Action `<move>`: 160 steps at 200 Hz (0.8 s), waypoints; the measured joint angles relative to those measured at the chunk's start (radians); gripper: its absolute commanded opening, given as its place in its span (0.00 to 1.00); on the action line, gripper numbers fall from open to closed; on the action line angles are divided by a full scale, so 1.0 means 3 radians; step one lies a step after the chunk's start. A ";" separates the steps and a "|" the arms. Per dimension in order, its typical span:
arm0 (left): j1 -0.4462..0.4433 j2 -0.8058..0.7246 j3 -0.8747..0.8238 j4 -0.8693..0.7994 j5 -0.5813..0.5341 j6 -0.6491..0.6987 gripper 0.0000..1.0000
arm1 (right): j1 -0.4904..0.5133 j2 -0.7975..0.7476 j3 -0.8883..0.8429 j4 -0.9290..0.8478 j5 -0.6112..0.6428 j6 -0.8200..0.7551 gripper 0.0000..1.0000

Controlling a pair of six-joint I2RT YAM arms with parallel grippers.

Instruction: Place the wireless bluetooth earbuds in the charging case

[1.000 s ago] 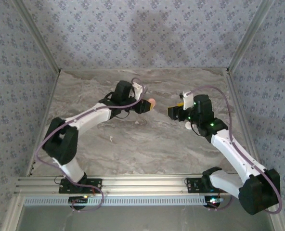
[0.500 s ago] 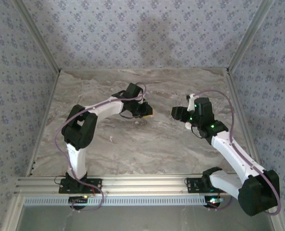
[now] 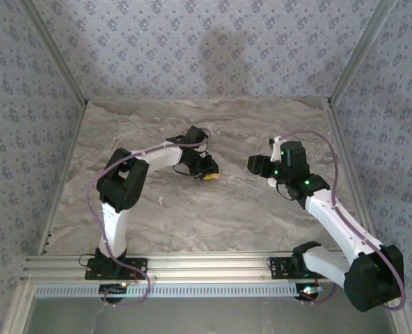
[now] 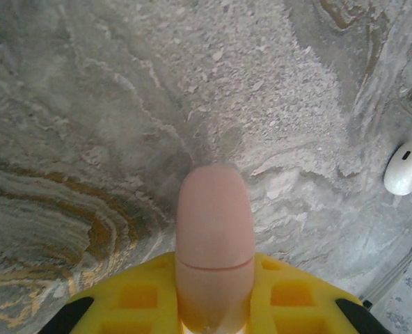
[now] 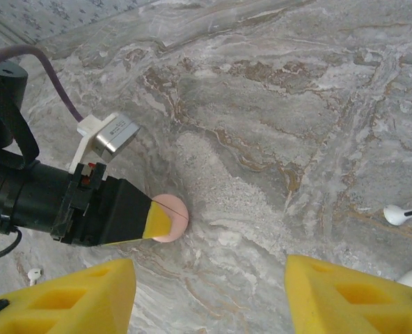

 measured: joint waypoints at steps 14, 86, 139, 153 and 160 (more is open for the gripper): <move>0.0006 0.0000 0.0008 -0.0038 -0.0037 -0.0009 0.29 | 0.0000 0.0000 0.0000 -0.0042 -0.0001 0.0000 0.60; 0.0020 -0.0006 0.0034 -0.0320 -0.0243 0.0069 0.41 | 0.0000 -0.0121 0.0001 -0.0244 -0.0037 -0.0001 0.60; 0.0028 -0.0514 0.0008 -0.0693 -0.0690 0.0308 0.43 | 0.0039 -0.0233 0.0004 -0.0333 -0.0220 0.0094 0.61; 0.0029 -0.0807 -0.0055 -0.0777 -0.0832 0.0384 0.44 | 0.0090 -0.0233 0.0004 -0.0369 -0.0267 0.0170 0.61; 0.0031 -0.0959 -0.0085 -0.0821 -0.0898 0.0421 0.44 | 0.0132 -0.0229 0.0004 -0.0388 -0.0289 0.0207 0.61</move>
